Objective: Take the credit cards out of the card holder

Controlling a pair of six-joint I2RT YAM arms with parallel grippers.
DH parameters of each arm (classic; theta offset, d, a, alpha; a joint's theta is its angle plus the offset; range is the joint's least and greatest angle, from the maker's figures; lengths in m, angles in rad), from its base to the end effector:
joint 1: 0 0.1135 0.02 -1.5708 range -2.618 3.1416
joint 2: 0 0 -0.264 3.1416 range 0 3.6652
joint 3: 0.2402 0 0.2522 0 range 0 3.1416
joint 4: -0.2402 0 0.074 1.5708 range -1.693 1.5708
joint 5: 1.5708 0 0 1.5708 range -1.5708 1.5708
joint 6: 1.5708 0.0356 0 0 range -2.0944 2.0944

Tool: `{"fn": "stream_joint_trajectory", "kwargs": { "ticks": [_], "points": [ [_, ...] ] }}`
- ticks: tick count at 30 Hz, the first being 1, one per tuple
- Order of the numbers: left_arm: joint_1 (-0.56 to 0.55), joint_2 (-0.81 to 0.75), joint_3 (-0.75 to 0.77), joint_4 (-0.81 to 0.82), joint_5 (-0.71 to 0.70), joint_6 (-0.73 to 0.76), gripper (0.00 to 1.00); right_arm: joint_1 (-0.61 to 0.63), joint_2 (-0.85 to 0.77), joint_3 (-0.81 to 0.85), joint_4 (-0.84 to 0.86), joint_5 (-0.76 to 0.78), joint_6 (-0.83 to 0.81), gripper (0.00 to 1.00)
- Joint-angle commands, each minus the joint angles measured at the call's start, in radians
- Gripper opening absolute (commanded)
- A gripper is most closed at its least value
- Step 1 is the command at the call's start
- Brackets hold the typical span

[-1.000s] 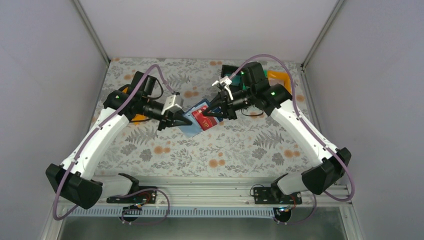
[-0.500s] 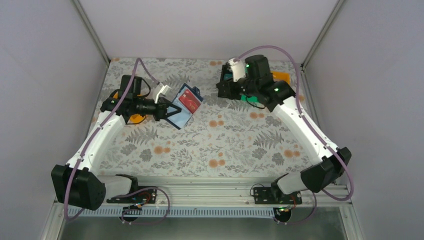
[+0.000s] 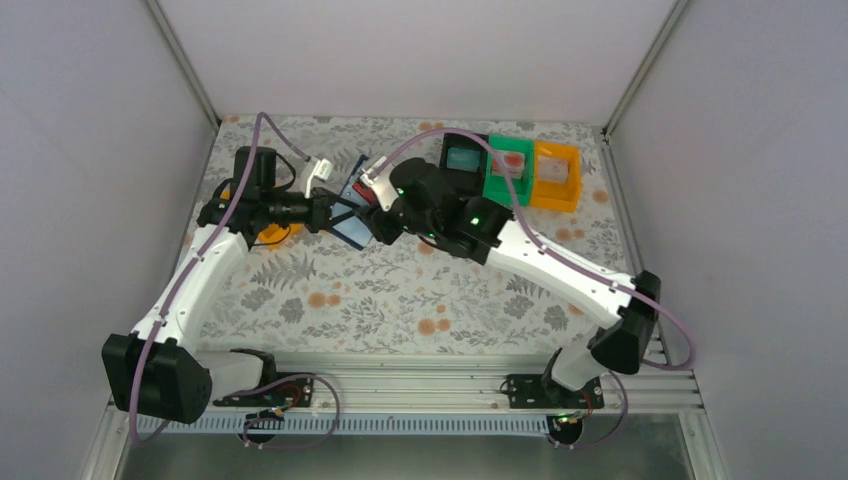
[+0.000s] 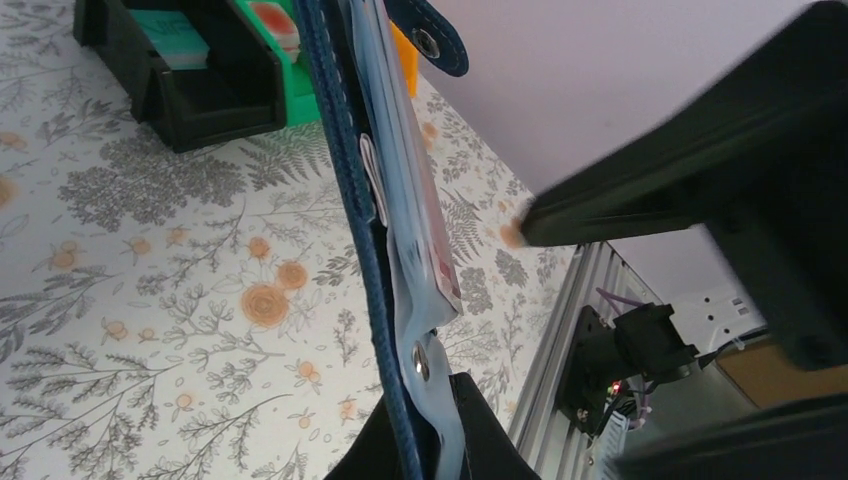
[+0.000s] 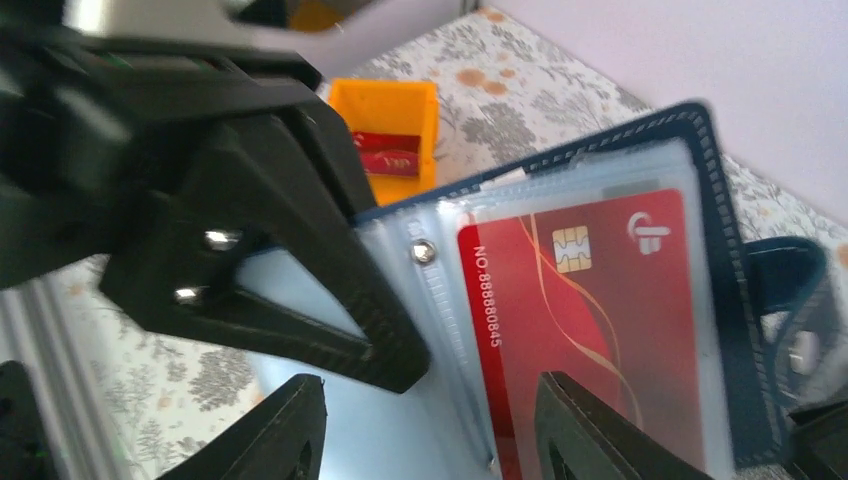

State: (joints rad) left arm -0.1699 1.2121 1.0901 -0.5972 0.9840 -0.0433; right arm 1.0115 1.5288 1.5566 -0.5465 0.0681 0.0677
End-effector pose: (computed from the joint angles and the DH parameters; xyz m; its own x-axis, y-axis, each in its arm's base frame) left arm 0.2397 -0.0712 0.3287 -0.6795 0.0923 -0.7279 0.6823 0.4442 -0.5806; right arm 0.1863 0.2930 0.3898 -0.3175 -0.3800 -0.8688 -0.7946 0.6066 0.0251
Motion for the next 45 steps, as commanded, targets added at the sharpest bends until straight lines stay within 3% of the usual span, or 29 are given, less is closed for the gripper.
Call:
{"fn": "stream_joint_trajectory", "kwargs": {
  "ticks": [1,6,10,20,25,28,31,35,37,41,45],
  "points": [
    [0.004,-0.019,0.003,0.040,0.066,-0.023,0.02,0.009,0.064,0.054,0.010,0.116,-0.004,0.53],
    [0.005,-0.024,-0.020,0.049,0.087,-0.032,0.02,0.003,0.100,0.082,0.005,0.210,0.021,0.37],
    [0.005,-0.026,-0.025,0.045,0.093,-0.027,0.02,0.000,0.097,0.078,-0.002,0.254,0.035,0.31],
    [0.007,-0.022,-0.057,0.094,0.142,-0.111,0.02,0.001,0.203,0.159,-0.099,0.452,0.042,0.24],
    [0.010,-0.005,-0.066,0.125,0.172,-0.150,0.02,0.015,0.257,0.193,-0.138,0.505,0.031,0.33],
    [0.012,0.002,-0.056,0.118,0.173,-0.136,0.02,0.012,0.232,0.165,-0.106,0.385,-0.008,0.44],
    [0.011,0.004,-0.011,0.019,0.157,0.039,0.02,-0.070,0.167,0.136,-0.111,0.223,-0.005,0.57],
    [-0.035,0.007,0.101,-0.195,0.011,0.455,0.02,-0.306,-0.002,-0.007,-0.035,-0.352,-0.052,0.77],
    [-0.077,0.008,0.159,-0.318,0.003,0.669,0.02,-0.375,-0.058,-0.067,-0.023,-0.651,-0.105,0.98],
    [-0.165,0.023,0.257,-0.520,-0.055,0.956,0.02,-0.400,-0.092,-0.083,-0.084,-0.968,-0.208,0.99],
    [-0.188,0.069,0.331,-0.595,-0.048,0.978,0.02,-0.400,-0.097,-0.065,-0.110,-1.036,-0.232,0.99]
  ]
}}
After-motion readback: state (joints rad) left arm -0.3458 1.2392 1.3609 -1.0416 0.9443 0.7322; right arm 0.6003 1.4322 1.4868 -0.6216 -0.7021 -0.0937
